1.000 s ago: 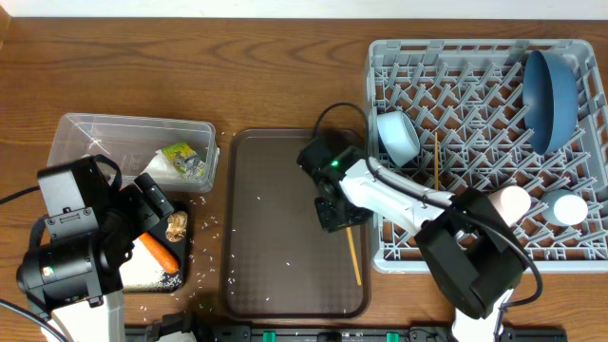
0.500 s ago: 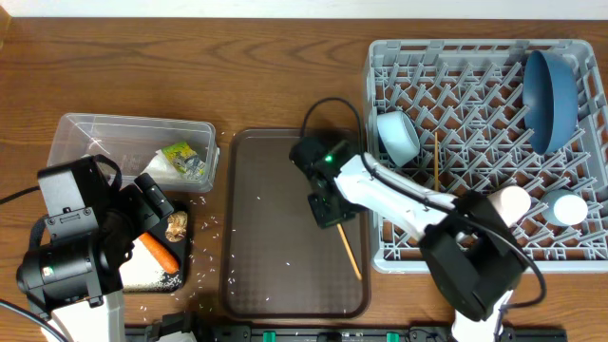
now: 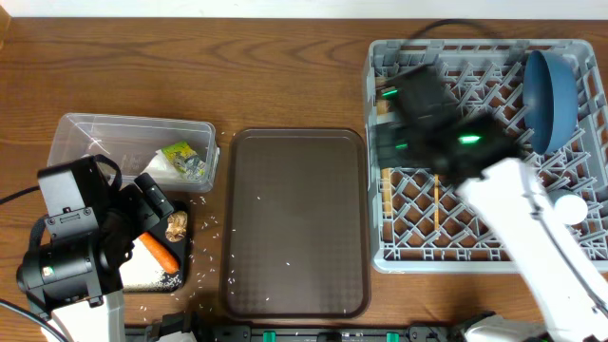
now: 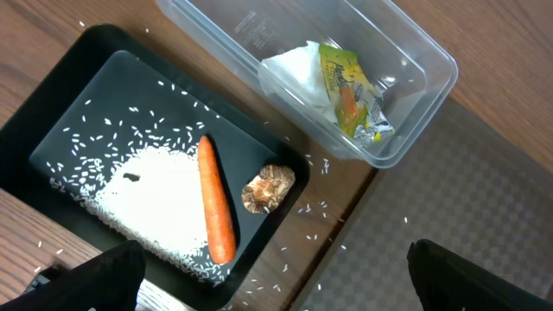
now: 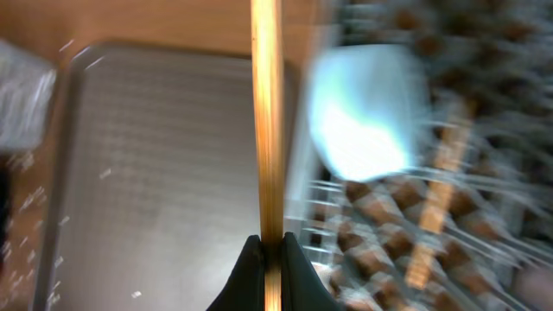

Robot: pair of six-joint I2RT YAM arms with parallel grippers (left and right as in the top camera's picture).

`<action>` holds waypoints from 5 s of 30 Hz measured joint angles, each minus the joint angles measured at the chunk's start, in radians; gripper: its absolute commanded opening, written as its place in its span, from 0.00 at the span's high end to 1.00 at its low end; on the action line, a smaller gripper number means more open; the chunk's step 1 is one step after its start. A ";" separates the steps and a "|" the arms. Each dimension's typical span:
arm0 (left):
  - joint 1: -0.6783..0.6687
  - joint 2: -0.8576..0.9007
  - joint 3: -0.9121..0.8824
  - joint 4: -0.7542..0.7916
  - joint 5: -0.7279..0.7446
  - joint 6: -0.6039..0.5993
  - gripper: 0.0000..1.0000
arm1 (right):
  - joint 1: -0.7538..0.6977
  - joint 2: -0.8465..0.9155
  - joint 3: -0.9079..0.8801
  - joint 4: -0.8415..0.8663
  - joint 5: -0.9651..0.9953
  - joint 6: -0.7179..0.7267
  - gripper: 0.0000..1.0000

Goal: Sort waste into correct bins and load items into the dishwasher rack

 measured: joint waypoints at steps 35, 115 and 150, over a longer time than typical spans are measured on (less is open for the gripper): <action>0.000 0.000 0.000 0.000 0.000 0.000 0.02 | -0.341 0.215 -0.084 0.047 0.001 -0.153 0.47; 0.000 0.003 0.000 0.000 0.000 0.000 0.02 | -0.165 -1.456 -1.450 0.924 -0.229 -0.509 0.01; 0.000 0.002 0.000 0.000 0.000 0.000 0.02 | -0.166 -1.461 -1.504 1.057 -0.243 -0.509 0.01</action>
